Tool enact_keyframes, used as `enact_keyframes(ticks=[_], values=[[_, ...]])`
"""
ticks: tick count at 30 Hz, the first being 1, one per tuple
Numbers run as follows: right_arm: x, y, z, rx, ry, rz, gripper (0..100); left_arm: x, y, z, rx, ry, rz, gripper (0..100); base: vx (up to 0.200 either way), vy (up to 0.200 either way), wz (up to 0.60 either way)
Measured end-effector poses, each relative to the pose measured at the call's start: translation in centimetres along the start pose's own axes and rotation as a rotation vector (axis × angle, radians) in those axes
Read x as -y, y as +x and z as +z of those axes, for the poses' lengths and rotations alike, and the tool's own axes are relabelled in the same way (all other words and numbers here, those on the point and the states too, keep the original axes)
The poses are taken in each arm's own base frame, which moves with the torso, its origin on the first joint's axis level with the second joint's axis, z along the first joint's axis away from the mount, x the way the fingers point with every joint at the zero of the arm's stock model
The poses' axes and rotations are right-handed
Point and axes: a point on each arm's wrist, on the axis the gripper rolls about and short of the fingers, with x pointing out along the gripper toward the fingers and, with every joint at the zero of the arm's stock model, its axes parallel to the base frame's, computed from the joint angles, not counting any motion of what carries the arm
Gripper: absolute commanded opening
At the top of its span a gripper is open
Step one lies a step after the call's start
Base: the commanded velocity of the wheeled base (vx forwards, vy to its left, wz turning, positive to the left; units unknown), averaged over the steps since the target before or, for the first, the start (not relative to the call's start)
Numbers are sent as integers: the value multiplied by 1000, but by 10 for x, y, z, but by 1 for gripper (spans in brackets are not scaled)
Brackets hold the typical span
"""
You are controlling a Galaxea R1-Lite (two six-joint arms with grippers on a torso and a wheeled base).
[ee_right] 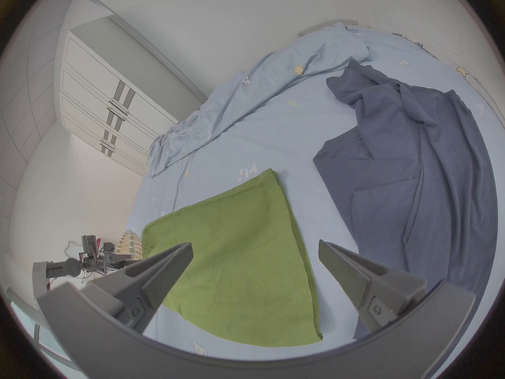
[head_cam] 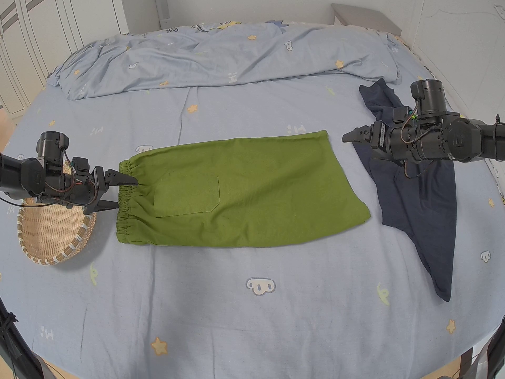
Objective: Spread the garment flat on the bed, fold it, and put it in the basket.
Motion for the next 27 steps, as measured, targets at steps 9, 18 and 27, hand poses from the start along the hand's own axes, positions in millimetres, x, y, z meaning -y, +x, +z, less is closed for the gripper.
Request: enact_keyframes(ticks=[9,18,27], values=[[0,1,-1,-5,0,0,100,-14,17,-6,-8,8,75,100,0,0,0],[0,4,-3,-11,-1,2,100,-13,28,-8,-18,21,64,100,0,0,0],[2,7,-4,-13,0,-1,100,-24,44,-10,-11,27,48,100,0,0,0]])
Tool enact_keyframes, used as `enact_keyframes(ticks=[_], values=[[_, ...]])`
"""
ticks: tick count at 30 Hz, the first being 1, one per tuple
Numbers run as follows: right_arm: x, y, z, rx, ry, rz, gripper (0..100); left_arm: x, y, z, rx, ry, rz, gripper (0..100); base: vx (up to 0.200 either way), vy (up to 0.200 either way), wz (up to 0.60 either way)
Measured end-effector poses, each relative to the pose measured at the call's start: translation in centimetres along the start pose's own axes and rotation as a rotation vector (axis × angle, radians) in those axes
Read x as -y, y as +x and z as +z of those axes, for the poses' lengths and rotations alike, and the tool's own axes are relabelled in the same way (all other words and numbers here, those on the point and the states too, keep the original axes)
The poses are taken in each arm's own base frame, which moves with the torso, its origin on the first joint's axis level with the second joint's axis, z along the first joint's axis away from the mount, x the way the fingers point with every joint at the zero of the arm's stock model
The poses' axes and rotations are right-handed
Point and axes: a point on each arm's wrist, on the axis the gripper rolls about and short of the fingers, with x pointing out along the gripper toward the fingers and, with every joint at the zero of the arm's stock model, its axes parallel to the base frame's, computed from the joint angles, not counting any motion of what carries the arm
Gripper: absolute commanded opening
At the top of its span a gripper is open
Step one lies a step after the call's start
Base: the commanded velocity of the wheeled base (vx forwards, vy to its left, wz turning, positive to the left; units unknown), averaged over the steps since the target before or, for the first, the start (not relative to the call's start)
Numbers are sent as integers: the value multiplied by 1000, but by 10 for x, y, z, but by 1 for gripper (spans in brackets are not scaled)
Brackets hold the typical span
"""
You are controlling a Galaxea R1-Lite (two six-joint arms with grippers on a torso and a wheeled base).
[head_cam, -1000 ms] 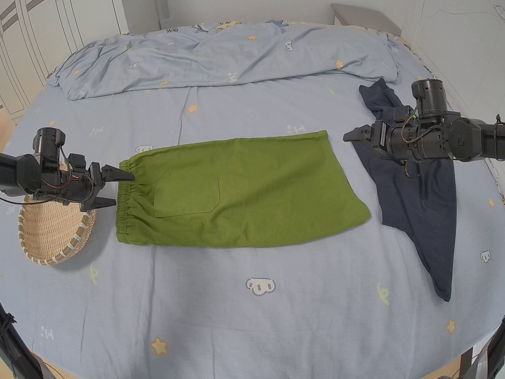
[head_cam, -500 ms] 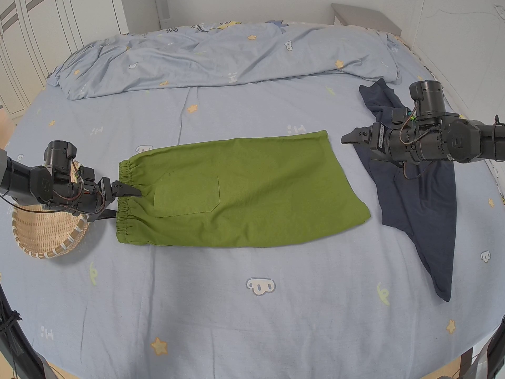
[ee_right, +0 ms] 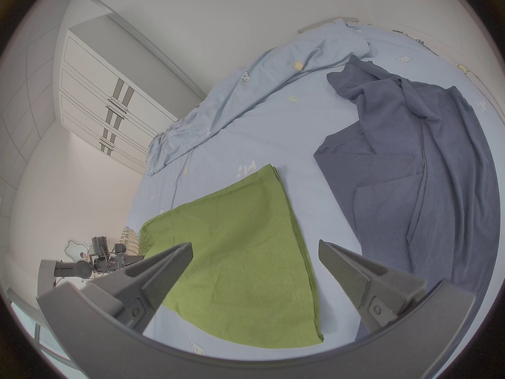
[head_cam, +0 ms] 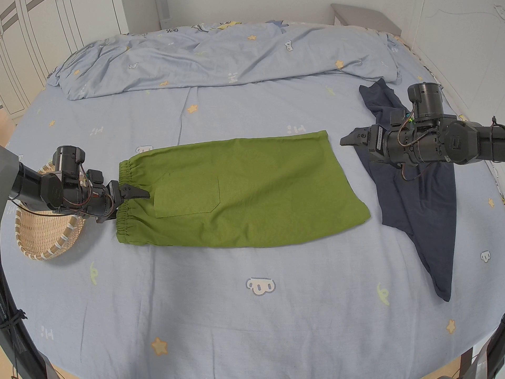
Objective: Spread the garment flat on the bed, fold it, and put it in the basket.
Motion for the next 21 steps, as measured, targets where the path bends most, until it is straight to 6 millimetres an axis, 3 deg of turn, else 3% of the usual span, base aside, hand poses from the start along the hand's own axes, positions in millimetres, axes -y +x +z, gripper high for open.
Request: enact_keyframes(ticks=[17,18,21], values=[[3,1,0,0,3,-5,100,-6,4,2,-3,-101,-130,100,0,0,0],[3,1,1,1,3,-5,100,-6,4,2,-3,-103,-131,0,0,0,0],[3,1,1,1,4,-6,100,-7,5,2,-5,-105,-130,0,0,0,0]])
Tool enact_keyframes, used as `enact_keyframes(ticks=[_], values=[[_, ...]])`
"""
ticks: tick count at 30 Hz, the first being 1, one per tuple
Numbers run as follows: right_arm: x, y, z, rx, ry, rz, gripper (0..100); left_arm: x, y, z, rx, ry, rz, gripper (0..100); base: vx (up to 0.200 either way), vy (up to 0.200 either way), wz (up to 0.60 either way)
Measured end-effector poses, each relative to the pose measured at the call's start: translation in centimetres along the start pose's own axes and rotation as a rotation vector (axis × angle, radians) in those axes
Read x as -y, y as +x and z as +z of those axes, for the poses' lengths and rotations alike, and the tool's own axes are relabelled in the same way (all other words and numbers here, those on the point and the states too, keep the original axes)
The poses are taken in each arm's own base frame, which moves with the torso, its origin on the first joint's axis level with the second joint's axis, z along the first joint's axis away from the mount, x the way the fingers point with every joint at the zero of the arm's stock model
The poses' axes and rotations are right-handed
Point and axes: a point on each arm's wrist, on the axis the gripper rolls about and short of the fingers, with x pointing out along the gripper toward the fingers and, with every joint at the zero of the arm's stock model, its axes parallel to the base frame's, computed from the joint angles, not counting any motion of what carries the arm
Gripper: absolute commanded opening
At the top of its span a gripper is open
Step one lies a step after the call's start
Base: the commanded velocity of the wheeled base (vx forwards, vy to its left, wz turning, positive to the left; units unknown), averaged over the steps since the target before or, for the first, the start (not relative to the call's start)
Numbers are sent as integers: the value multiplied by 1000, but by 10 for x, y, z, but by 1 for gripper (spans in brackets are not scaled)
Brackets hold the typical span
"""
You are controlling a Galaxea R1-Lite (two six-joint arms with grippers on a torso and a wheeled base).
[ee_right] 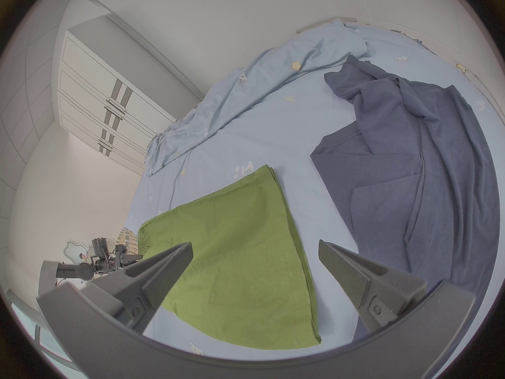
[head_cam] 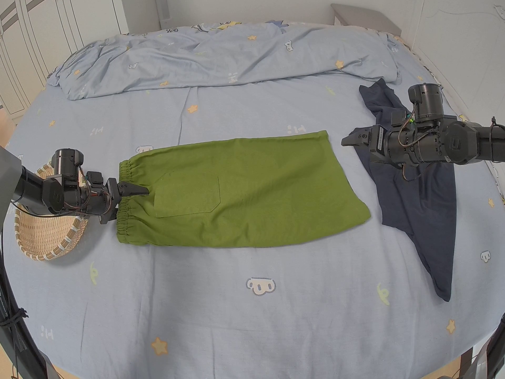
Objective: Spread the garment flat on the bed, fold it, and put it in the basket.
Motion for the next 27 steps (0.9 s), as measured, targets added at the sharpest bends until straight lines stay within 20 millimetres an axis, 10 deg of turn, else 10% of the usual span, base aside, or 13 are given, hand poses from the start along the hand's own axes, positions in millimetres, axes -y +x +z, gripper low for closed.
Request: enact_keyframes(ticks=[27], values=[[55,39,-3,-211,114,176,100,10,-25,9,58,17,0,0,0,0,0]])
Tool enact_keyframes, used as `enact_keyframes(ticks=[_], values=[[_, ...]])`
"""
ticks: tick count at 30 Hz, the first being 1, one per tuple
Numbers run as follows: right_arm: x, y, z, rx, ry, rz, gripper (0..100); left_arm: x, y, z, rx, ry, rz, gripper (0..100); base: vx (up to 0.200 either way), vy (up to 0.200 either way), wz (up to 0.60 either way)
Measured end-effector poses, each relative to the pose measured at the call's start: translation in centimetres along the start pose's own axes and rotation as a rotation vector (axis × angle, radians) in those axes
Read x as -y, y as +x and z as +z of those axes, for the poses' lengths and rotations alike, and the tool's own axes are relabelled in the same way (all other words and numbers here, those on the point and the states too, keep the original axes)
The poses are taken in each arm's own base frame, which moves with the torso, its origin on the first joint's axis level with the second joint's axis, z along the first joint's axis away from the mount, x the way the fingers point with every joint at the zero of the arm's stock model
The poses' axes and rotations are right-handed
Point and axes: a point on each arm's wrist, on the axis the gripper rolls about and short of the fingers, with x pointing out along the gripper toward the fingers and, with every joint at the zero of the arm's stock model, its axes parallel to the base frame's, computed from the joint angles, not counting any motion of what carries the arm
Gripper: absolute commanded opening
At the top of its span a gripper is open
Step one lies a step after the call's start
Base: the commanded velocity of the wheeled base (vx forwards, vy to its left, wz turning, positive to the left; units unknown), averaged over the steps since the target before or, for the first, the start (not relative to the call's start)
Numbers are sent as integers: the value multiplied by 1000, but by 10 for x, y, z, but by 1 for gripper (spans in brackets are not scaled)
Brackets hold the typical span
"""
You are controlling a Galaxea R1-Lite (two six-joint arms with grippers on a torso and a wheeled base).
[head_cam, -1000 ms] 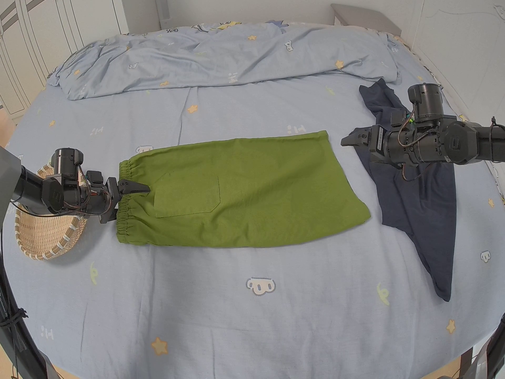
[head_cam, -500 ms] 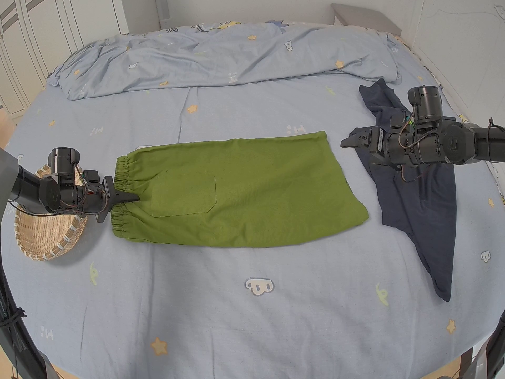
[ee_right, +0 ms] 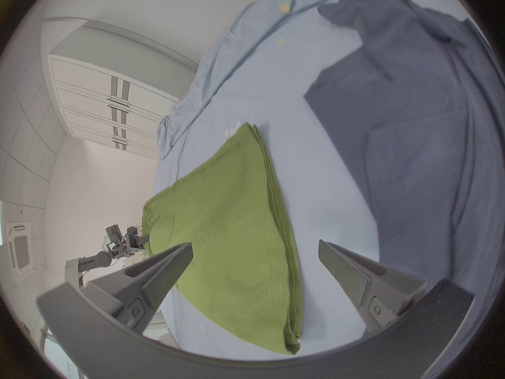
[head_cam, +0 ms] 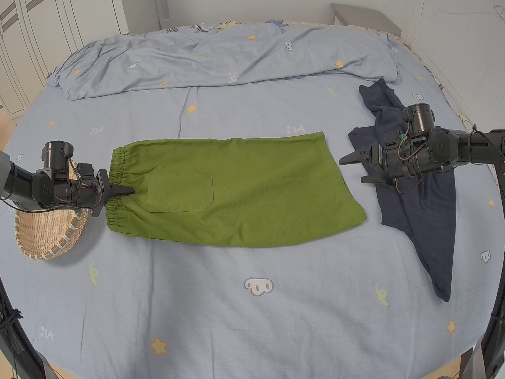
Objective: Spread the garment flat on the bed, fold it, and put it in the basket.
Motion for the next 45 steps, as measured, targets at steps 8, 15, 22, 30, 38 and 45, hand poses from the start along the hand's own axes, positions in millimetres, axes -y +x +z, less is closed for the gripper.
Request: enact_keyframes(ticks=[8,15,22,30,38,45], values=[[9,22,-14,-94,20,66,100,1,-1,0,3,4,-2,0,0,0,0],[11,36,-24,-135,1,70,100,2,0,0,3,7,-3,0,0,0,0],[14,43,-29,-158,8,74,100,2,1,-1,-1,8,-4,0,0,0,0],[15,46,-33,-182,1,73,0,2,1,-1,0,8,-4,0,0,0,0],[21,44,-31,-180,14,63,0,1,0,0,3,7,-3,0,0,0,0],[22,40,-29,-168,12,61,0,0,-1,1,6,7,-2,0,0,0,0]])
